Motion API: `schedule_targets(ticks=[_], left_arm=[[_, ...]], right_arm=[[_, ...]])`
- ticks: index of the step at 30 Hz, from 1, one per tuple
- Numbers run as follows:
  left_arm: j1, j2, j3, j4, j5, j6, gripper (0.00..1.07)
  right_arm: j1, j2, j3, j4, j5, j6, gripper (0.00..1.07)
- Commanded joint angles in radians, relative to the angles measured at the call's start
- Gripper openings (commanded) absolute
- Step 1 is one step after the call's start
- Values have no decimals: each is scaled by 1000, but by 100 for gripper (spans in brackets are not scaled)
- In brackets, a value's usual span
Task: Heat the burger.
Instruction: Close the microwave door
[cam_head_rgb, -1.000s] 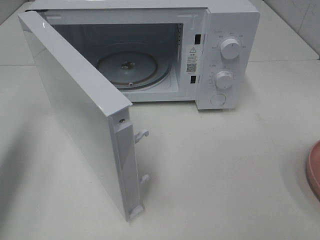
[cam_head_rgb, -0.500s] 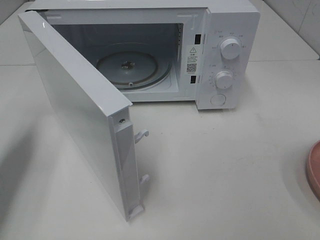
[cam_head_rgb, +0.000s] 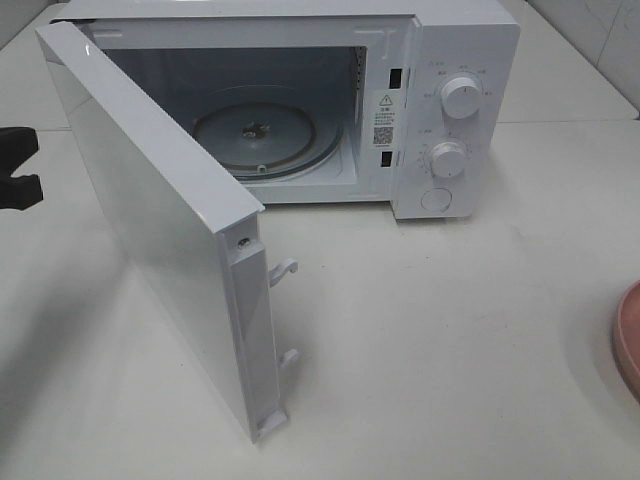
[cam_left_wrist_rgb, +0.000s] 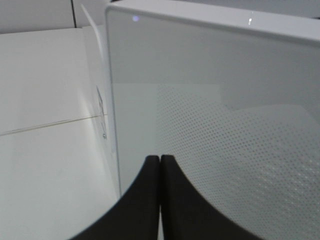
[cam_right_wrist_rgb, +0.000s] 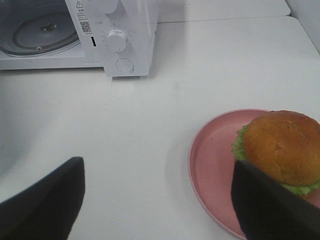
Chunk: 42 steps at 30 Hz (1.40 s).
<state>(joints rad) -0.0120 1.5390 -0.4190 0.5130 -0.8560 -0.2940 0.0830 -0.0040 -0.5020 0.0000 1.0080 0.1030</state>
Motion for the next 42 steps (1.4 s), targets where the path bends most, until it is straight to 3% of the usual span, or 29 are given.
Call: schedule_targets(ticks=[1,5,20,42], left_arm=[[-26,18,-22,20,-26,-38,0],[-116,46,-69,12,40,-11,0],[-310,134,-150,-134,71,1,0],[-489,297,-356,-215,123,10,0]], right_arm=[[-5,-28,3,0,-7,-12,76],[-5,-28,3,0,-7,-12,76],[-5,-28,3,0,-7,-12,76],[-5,-28,3,0,-7,-12,76]])
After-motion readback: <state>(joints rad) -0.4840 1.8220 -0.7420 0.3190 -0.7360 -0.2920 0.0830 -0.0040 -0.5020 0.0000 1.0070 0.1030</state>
